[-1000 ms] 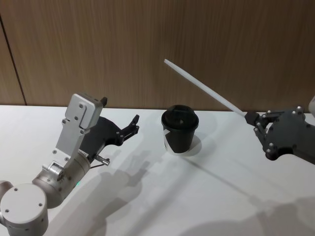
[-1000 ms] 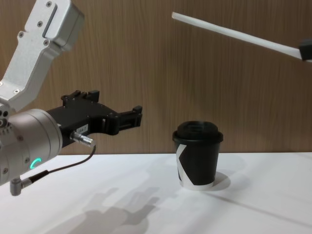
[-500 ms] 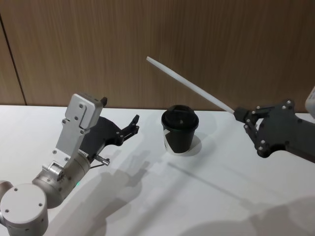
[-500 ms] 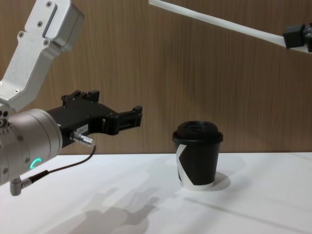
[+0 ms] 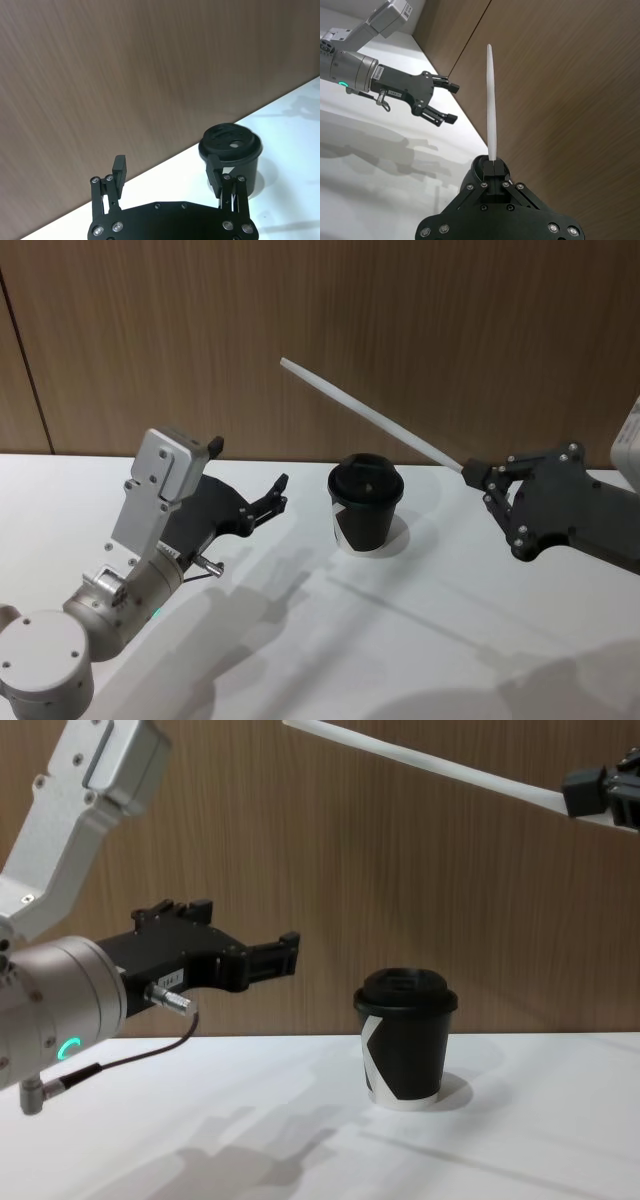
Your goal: Pick up the straw with one hand, pass it to the other hand, and insert it into the cup.
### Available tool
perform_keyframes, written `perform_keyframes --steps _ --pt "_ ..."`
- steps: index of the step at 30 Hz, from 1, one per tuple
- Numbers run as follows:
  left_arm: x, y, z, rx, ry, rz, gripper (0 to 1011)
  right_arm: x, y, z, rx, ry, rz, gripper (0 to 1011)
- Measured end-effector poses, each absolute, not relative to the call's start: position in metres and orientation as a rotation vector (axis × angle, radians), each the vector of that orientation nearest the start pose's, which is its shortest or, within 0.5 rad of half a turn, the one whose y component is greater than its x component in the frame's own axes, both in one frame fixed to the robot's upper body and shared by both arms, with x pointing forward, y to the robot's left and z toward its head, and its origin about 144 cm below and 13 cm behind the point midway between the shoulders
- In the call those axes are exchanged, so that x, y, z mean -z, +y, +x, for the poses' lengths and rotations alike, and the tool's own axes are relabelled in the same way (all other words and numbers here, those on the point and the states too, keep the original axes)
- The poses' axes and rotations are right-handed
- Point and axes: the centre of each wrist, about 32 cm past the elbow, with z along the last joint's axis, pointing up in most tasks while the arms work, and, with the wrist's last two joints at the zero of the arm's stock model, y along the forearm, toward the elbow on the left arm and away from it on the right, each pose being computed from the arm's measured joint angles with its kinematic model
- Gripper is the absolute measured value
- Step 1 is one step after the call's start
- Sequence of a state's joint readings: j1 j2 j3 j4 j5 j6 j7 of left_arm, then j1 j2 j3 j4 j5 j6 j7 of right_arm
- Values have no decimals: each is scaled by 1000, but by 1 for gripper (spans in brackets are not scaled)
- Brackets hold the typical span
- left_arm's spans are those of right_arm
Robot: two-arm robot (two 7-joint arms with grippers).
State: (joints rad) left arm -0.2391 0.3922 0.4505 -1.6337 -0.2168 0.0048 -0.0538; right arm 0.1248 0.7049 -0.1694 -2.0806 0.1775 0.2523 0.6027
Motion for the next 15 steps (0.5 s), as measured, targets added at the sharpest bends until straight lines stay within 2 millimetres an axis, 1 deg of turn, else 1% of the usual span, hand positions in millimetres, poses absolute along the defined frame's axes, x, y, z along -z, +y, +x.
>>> perform_keyframes --steps 15 --pt "-1225 218 490 -928 -238 -42 1002 -1336 -282 437 654 -496 -347 1"
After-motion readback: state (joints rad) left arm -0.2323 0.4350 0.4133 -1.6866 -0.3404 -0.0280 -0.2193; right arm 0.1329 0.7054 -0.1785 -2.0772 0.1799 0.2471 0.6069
